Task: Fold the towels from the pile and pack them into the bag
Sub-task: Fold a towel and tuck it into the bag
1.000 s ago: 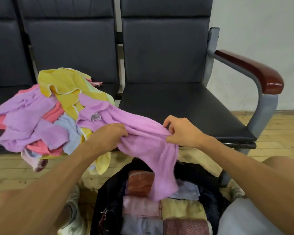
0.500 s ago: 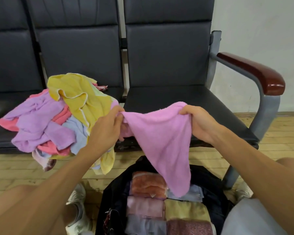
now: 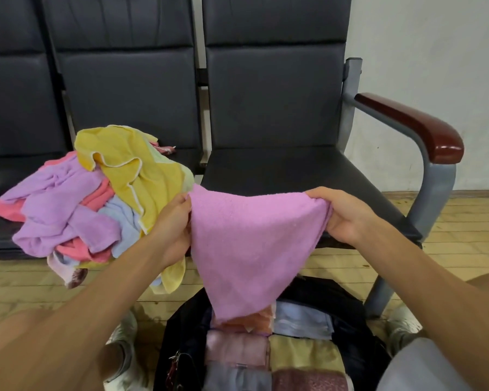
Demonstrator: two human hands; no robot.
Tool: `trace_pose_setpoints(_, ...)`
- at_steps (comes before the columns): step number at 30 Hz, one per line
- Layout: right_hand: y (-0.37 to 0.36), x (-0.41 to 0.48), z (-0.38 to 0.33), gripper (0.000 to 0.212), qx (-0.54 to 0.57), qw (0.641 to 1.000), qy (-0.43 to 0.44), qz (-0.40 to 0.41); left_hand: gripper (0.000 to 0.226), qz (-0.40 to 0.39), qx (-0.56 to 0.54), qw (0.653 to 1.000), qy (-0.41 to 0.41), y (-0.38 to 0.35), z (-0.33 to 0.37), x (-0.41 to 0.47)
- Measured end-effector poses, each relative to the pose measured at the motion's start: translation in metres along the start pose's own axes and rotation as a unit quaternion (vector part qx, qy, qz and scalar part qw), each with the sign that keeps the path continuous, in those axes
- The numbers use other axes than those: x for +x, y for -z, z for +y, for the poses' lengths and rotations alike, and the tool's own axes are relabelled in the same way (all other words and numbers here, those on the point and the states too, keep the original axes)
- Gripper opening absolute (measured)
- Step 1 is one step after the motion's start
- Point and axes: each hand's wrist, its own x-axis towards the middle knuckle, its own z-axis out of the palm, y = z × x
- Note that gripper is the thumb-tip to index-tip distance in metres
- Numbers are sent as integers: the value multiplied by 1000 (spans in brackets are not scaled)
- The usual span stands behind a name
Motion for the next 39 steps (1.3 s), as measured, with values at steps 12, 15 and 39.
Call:
trace_pose_setpoints(12,8,-10,-9,36,-53,997,19,-55,19,49,57,995,62,16,13,9)
trace_pose_setpoints(15,7,-8,-8,27,-67,996,63,-21,18,79,89,992,50,17,12,13)
trace_pose_setpoints(39,26,-15,-22,22,-46,971,204,114,21,43,495,834,-239,33,11,18)
